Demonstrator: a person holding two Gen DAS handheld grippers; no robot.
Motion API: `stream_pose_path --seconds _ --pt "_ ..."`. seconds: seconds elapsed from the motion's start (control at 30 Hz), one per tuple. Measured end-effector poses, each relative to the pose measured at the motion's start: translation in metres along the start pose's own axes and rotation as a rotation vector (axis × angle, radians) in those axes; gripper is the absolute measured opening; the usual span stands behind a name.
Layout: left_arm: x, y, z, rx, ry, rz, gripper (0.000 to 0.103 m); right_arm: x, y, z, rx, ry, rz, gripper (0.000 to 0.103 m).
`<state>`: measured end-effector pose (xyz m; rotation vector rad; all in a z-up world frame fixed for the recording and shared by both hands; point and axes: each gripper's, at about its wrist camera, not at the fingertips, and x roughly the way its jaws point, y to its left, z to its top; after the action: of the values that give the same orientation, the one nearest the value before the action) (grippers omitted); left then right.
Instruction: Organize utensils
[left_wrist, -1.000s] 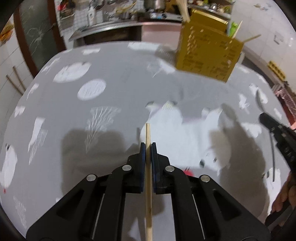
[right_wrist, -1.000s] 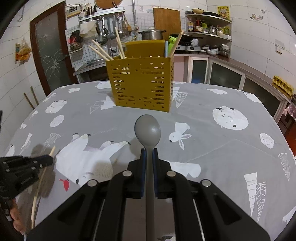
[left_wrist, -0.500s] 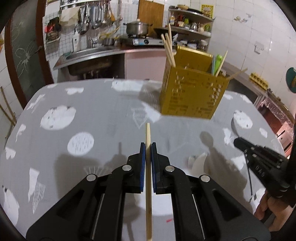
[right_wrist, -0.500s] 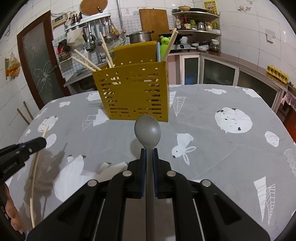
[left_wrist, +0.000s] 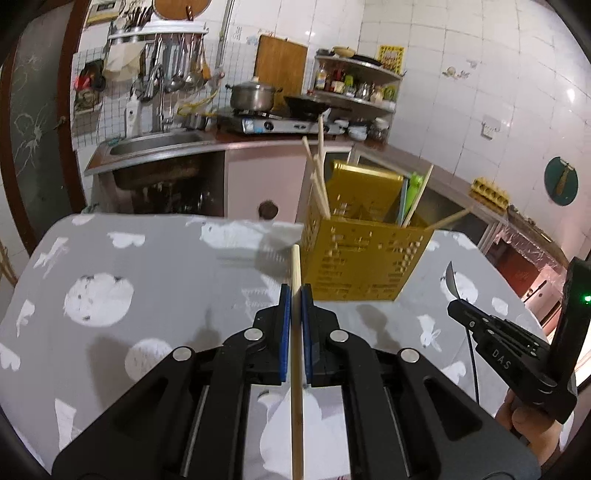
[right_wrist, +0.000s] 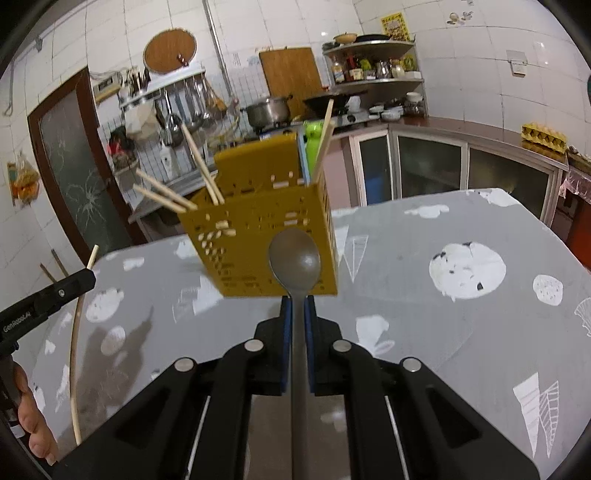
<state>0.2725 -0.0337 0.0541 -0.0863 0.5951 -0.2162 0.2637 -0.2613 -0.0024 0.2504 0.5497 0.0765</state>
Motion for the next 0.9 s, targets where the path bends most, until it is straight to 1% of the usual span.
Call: stream_pose_path --seconds 0.17,0.37,0.53,0.63,0.77,0.9 --pt "-0.008 -0.005 0.012 0.033 -0.067 -0.006 0.004 0.0 -0.003 0.008 0.014 -0.042 0.009 0.007" --pt "-0.007 -0.009 0.022 0.024 -0.1 -0.033 0.004 -0.005 -0.002 0.015 0.004 -0.092 0.027 0.007" --pt "-0.008 -0.015 0.035 0.014 -0.137 -0.061 0.004 -0.012 0.0 0.028 0.003 -0.145 0.049 0.007" --pt "-0.012 -0.024 0.051 0.024 -0.18 -0.079 0.004 -0.015 0.001 0.04 0.0 -0.183 0.068 0.007" --pt "-0.021 -0.039 0.077 0.048 -0.257 -0.114 0.004 -0.017 0.006 0.06 0.0 -0.236 0.091 0.007" --pt "-0.026 -0.053 0.106 0.062 -0.349 -0.128 0.004 -0.015 0.01 0.082 0.004 -0.29 0.126 0.007"
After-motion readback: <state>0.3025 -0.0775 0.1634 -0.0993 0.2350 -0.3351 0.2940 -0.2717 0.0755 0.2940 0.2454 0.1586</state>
